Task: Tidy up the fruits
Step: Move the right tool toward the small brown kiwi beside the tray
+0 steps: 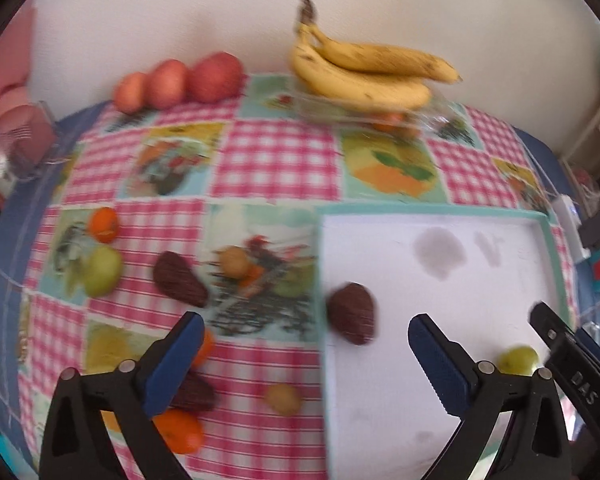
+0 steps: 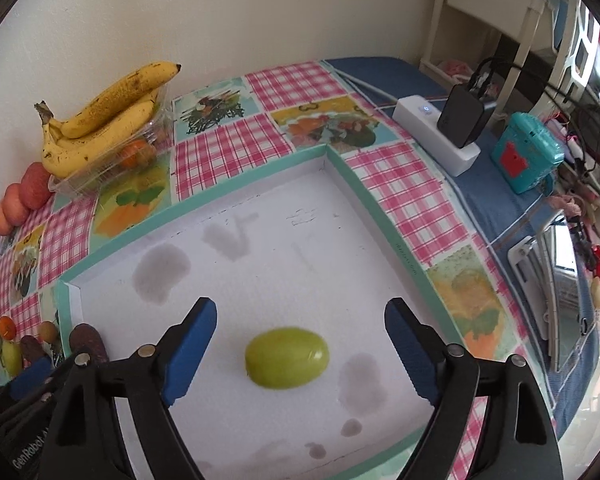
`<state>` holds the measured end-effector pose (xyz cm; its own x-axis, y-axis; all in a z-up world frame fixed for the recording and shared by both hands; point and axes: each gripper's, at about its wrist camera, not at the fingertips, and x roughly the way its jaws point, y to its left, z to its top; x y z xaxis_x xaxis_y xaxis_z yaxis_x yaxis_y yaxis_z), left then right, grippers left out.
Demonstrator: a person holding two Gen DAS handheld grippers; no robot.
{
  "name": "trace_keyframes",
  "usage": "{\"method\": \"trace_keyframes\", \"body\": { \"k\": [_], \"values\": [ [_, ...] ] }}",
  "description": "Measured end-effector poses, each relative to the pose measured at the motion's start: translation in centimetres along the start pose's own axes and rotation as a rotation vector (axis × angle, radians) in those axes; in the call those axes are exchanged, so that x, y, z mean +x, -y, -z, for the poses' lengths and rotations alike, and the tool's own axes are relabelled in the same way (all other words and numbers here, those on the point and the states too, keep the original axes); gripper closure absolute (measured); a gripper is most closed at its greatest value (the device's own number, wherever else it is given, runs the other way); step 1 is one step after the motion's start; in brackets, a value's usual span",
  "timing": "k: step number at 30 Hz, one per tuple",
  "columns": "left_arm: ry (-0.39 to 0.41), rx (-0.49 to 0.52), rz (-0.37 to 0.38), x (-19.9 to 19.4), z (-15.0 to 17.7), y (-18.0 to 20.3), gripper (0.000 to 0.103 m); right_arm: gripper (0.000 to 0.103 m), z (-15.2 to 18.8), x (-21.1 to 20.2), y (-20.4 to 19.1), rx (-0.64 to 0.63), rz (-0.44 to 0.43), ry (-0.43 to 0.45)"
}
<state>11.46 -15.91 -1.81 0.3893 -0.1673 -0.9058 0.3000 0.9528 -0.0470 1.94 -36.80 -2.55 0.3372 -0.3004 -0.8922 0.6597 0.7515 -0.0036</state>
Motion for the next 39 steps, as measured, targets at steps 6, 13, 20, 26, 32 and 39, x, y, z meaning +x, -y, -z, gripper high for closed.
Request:
{"method": "trace_keyframes", "body": {
  "k": [6, 13, 20, 26, 32, 39],
  "values": [
    [0.085, -0.017, -0.053, -1.2, 0.3, -3.1, 0.0, 0.016, 1.2, -1.4, -1.5, -0.044, -0.025, 0.032],
    [0.154, -0.063, -0.052, -3.0, 0.4, -7.2, 0.0, 0.016, 2.8, -3.0, -4.8, -0.097, -0.053, 0.069],
    [0.151, -0.151, -0.056, -3.4, 0.1, -12.6, 0.0, 0.016, 3.5, -2.8, -7.5, -0.105, -0.174, 0.044],
    [0.159, -0.197, -0.093, -4.4, -0.5, -16.9, 0.0, 0.016, 4.2, -3.0, -10.4, -0.171, -0.218, 0.044],
    [0.156, -0.231, -0.132, -5.5, -0.6, -19.8, 0.0, 0.016, 4.7, -4.1, -13.8, -0.236, -0.279, 0.065],
    [0.139, -0.241, -0.095, -6.0, -0.5, -20.5, 0.0, 0.016, 5.4, -5.7, -16.7, -0.293, -0.344, 0.1]
  ]
}}
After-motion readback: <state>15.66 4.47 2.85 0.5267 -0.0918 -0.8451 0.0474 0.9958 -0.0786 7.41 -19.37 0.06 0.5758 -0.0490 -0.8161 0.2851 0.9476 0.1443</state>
